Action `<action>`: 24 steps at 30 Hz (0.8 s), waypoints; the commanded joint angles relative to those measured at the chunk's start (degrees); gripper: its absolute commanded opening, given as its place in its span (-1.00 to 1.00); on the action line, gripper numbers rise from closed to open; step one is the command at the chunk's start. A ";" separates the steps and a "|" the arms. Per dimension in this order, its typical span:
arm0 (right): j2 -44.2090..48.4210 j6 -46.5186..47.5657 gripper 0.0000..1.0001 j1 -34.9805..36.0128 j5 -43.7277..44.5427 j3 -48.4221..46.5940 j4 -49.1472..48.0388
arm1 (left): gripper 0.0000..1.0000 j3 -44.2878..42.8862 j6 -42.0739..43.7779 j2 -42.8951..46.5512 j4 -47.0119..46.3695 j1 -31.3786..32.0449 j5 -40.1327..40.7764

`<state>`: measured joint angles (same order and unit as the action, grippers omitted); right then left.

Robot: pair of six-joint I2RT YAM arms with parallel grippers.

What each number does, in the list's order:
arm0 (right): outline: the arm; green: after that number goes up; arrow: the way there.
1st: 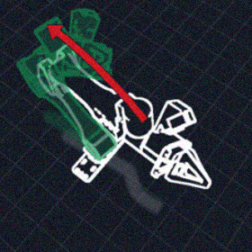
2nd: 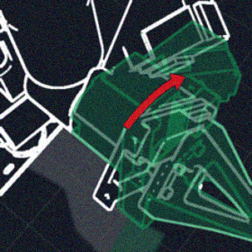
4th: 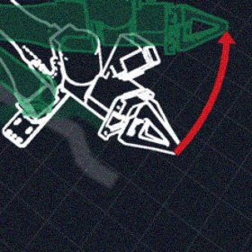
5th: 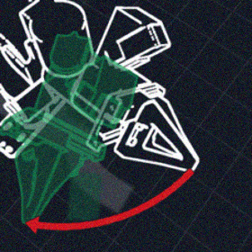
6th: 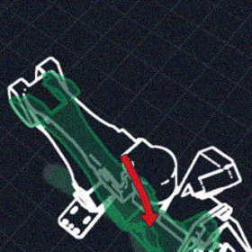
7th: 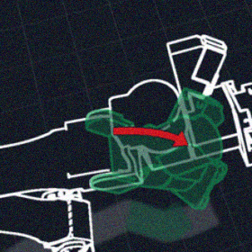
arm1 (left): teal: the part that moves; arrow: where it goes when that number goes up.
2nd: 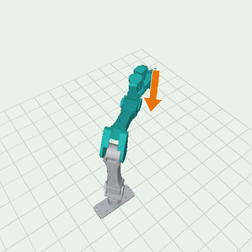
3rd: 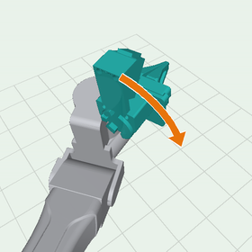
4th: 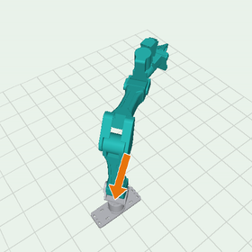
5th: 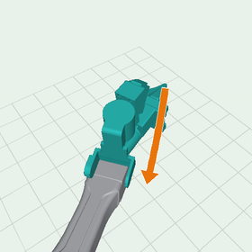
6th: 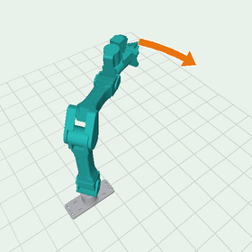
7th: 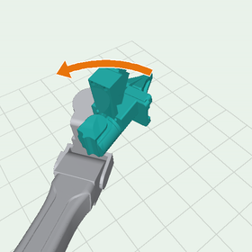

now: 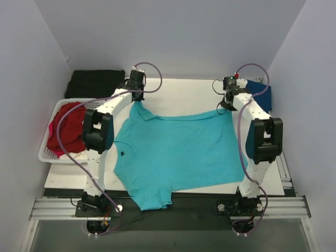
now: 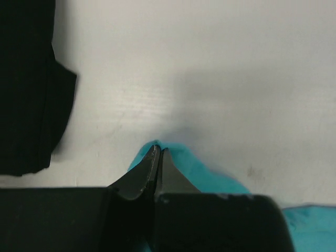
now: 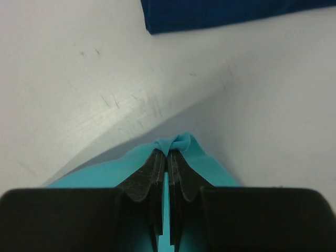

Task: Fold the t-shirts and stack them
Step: Flatten out the tshirt

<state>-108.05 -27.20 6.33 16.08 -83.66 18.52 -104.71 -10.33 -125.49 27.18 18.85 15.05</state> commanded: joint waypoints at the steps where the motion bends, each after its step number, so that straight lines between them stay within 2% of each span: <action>1: -6.98 0.04 -1.00 -0.53 1.24 -9.99 -0.07 | -1.00 -14.17 -1.18 -5.53 -1.00 -0.22 3.41; 2: -9.52 -0.04 -1.00 -0.53 1.41 -11.86 0.46 | -1.00 -19.78 -1.45 -9.21 0.49 -0.22 4.02; 5: -12.18 -0.22 -1.00 -0.70 0.98 -16.52 0.72 | -1.00 -27.98 -2.15 -13.98 2.26 -0.48 2.36; 6: -13.32 -0.13 -1.00 -0.79 1.06 -17.41 0.81 | -1.00 -33.32 -2.15 -16.78 3.66 -0.48 1.92; 9: -14.73 -0.31 -1.00 -1.40 1.32 -20.40 1.43 | -1.00 -38.55 -2.15 -19.96 4.90 -0.66 2.18; 16: -16.93 -2.15 -1.00 -4.04 1.77 -23.83 2.22 | -1.00 -35.92 -2.94 -18.91 0.68 -1.97 2.36; 24: -17.37 -4.53 -1.00 -6.24 1.24 -25.59 2.40 | -1.00 -35.83 -3.21 -16.90 1.29 -3.12 1.04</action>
<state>-125.10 -29.98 0.67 16.10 -107.02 19.25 -140.11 -12.88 -144.99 29.95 16.38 16.64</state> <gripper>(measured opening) 0.043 0.026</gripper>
